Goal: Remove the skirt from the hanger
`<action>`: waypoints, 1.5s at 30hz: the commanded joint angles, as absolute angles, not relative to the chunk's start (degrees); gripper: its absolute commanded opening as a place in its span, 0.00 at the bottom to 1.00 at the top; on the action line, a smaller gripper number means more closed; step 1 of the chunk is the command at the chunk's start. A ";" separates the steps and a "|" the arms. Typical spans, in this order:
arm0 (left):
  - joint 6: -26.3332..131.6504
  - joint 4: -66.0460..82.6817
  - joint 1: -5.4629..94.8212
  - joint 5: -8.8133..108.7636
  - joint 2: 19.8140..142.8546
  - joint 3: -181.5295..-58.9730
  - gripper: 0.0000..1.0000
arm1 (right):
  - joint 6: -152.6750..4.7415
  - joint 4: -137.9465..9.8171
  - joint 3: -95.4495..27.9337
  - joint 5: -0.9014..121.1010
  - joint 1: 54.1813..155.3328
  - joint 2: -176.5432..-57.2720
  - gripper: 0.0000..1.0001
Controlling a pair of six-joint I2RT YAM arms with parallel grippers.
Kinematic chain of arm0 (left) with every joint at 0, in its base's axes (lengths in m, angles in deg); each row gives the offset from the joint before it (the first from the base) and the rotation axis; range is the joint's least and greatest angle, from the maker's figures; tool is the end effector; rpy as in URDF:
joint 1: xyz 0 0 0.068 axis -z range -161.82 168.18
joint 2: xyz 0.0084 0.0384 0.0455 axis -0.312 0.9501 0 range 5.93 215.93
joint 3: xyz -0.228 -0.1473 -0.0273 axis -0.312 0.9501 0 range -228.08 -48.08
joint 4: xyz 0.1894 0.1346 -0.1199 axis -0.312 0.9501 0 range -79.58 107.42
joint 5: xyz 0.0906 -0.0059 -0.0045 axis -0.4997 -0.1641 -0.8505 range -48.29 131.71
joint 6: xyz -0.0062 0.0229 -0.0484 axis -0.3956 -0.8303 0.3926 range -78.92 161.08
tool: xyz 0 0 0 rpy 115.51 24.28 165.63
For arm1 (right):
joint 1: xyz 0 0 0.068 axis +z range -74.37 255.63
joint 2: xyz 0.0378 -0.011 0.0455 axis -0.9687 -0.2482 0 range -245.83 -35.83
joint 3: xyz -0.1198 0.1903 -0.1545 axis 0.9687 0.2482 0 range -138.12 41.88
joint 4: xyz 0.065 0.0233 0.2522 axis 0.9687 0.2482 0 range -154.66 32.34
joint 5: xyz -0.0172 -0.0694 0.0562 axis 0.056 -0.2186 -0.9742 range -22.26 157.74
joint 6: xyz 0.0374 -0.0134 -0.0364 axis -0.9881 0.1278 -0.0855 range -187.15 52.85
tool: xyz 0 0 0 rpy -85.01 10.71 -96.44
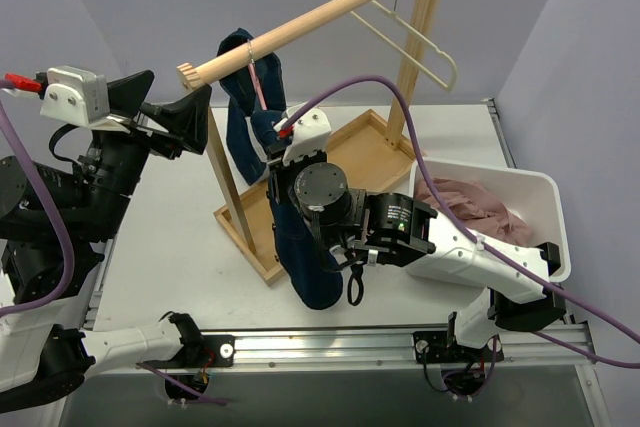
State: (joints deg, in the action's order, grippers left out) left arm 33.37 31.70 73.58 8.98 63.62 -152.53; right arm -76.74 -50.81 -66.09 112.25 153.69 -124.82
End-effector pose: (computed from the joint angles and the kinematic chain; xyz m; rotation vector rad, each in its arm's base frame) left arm 0.0708 -0.0687 0.6009 0.1391 1.2024 -0.4081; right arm 0.0920 0.3144 0.5228 -0.2712 1.5183 0.6505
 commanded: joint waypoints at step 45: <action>36.69 32.48 73.37 12.18 63.32 -150.65 0.94 | -79.90 -68.52 -51.91 121.18 153.85 -112.82 0.00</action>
State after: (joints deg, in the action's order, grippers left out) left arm 36.19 32.99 73.58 11.63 63.69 -150.67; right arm -79.08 -60.91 -52.73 116.95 153.74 -116.58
